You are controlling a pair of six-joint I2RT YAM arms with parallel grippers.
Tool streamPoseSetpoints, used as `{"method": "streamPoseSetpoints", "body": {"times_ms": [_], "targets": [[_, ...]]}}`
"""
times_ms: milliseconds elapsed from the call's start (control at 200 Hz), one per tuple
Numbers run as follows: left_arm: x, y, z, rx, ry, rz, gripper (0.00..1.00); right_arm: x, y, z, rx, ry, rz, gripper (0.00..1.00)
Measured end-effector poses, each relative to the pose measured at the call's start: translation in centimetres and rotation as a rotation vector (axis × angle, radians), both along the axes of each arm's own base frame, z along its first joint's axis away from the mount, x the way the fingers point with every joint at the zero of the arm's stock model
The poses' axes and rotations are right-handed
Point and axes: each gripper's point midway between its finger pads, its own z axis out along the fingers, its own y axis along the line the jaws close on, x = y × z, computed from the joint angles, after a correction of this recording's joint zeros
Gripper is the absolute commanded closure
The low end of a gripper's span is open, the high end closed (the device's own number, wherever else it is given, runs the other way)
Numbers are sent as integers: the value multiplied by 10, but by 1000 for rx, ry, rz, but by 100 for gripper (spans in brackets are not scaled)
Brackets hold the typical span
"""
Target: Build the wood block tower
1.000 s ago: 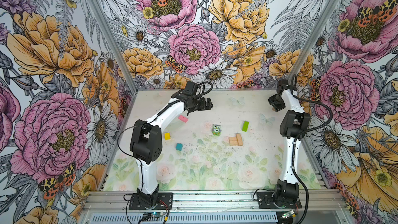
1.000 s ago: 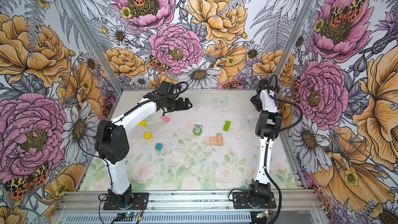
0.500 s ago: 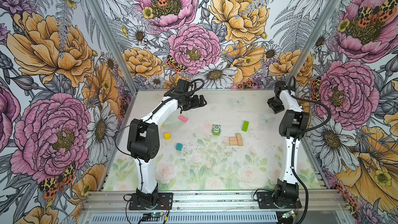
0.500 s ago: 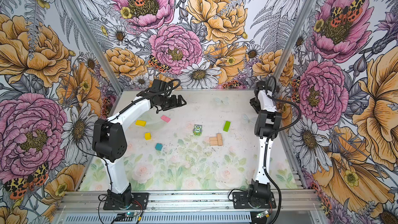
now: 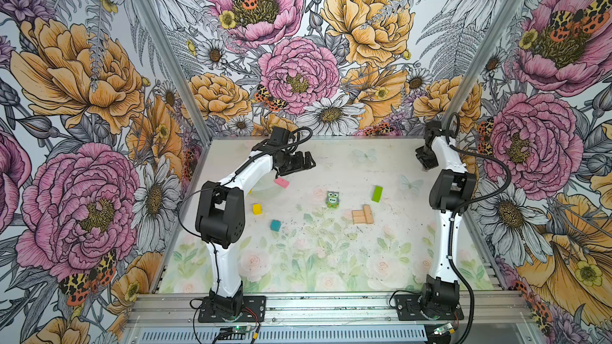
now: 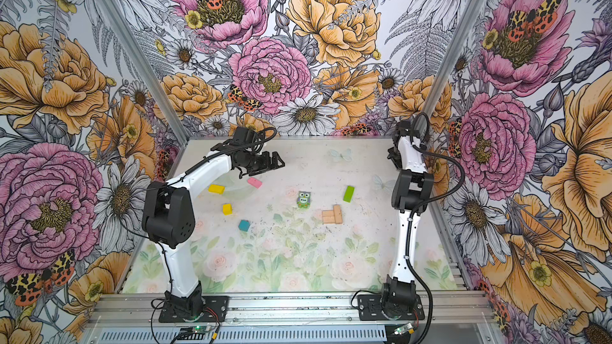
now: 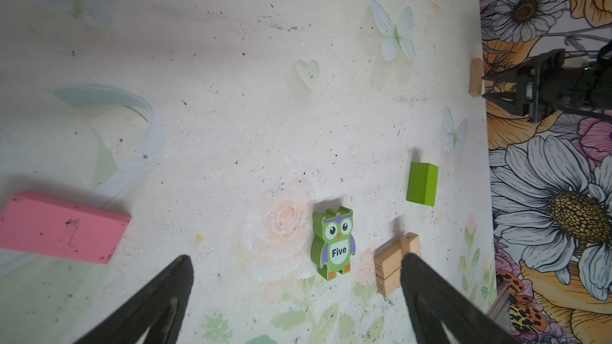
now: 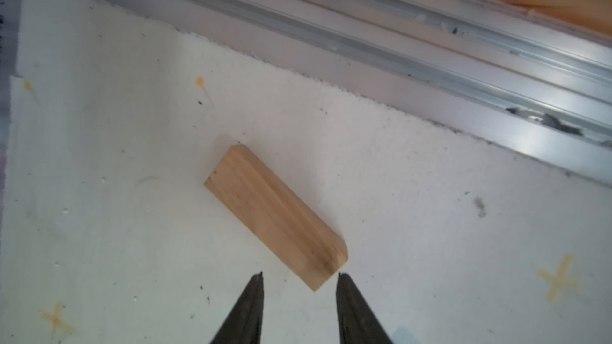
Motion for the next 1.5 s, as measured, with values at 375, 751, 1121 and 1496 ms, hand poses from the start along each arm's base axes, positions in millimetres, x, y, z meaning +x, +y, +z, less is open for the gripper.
{"method": "streamPoseSetpoints", "body": {"times_ms": [375,751,1121,1496], "targets": [[-5,4,-5,4,15,5,1,2,-1,-1,2,-15,-42,36],[-6,3,6,-3,-5,6,1,7,6,-21,92,-67,-181,34],[-8,0,15,-10,-20,2,1,34,2,-11,142,-204,-226,11],[-12,-7,15,-13,-18,-11,1,36,4,-9,323,-320,-396,10]]}}
